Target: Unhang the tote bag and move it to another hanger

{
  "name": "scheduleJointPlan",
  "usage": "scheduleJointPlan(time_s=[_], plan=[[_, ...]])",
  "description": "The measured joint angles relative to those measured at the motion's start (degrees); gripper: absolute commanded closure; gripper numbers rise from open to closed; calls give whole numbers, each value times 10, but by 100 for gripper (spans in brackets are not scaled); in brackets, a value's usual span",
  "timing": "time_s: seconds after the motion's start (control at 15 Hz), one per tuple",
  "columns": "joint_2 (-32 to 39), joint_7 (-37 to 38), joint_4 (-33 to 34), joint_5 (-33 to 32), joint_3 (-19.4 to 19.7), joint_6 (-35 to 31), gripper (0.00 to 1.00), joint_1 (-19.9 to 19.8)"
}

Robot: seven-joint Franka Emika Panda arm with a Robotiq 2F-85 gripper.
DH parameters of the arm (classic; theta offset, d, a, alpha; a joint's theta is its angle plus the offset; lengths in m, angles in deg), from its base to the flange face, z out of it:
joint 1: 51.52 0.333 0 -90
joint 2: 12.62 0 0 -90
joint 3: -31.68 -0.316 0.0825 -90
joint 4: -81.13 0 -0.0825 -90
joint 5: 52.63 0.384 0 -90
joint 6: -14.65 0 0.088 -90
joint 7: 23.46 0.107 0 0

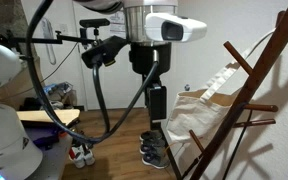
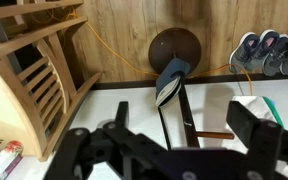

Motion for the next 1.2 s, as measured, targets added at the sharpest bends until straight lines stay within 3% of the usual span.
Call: scheduleJointPlan(time_s=[0.73, 1.2], plan=[[0, 5, 0, 1, -1, -9, 0, 0], [60, 91, 23, 36, -24, -174, 0, 12]])
